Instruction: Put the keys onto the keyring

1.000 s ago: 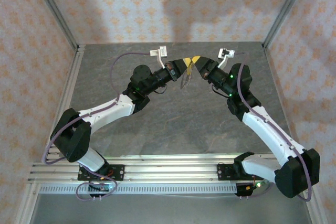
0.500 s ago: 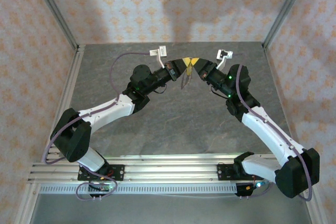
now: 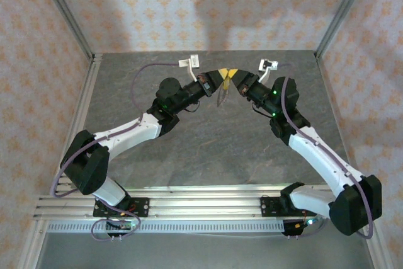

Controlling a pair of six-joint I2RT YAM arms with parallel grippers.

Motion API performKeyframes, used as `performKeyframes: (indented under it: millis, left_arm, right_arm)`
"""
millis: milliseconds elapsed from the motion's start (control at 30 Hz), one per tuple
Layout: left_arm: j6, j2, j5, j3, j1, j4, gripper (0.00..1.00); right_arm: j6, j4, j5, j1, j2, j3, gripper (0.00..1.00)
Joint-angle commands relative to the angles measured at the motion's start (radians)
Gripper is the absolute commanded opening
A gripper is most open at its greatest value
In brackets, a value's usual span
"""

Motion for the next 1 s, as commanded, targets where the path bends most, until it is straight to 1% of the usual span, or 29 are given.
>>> performKeyframes:
  millis: [0,100,133,233,400,533,567,667,867,967]
  left_arm:
    - [-0.008,-0.026,0.014,0.008,-0.008,0.066,0.00]
    - [-0.010,-0.026,0.014,0.005,-0.009,0.068,0.00]
    - [-0.009,-0.026,0.014,0.004,-0.009,0.068,0.00]
    - [-0.012,-0.024,0.014,0.000,-0.012,0.071,0.00]
    - [-0.017,-0.022,0.012,-0.009,-0.014,0.081,0.00]
    - [-0.021,-0.019,0.010,-0.016,-0.016,0.088,0.00]
    - [-0.021,-0.020,0.009,-0.016,-0.016,0.090,0.00]
    - [-0.024,-0.018,0.006,-0.020,-0.017,0.093,0.00]
    - [-0.020,-0.026,0.000,-0.024,-0.017,0.086,0.00]
    - [-0.003,-0.043,-0.021,-0.024,-0.017,0.038,0.00]
  right_arm:
    - [0.015,0.047,-0.032,0.008,0.017,0.038,0.08]
    - [0.018,0.054,-0.032,0.008,0.023,0.043,0.09]
    - [0.021,0.058,-0.033,0.008,0.026,0.046,0.11]
    - [0.024,0.066,-0.035,0.008,0.031,0.045,0.15]
    - [0.041,0.091,-0.032,0.008,0.040,0.043,0.13]
    - [0.065,0.128,-0.034,0.009,0.040,0.037,0.14]
    - [0.069,0.135,-0.034,0.009,0.063,0.037,0.13]
    - [0.075,0.149,-0.033,0.008,0.068,0.034,0.00]
    - [0.069,0.146,-0.035,-0.002,0.061,0.018,0.00]
    - [0.065,0.140,-0.050,-0.024,0.055,0.013,0.00]
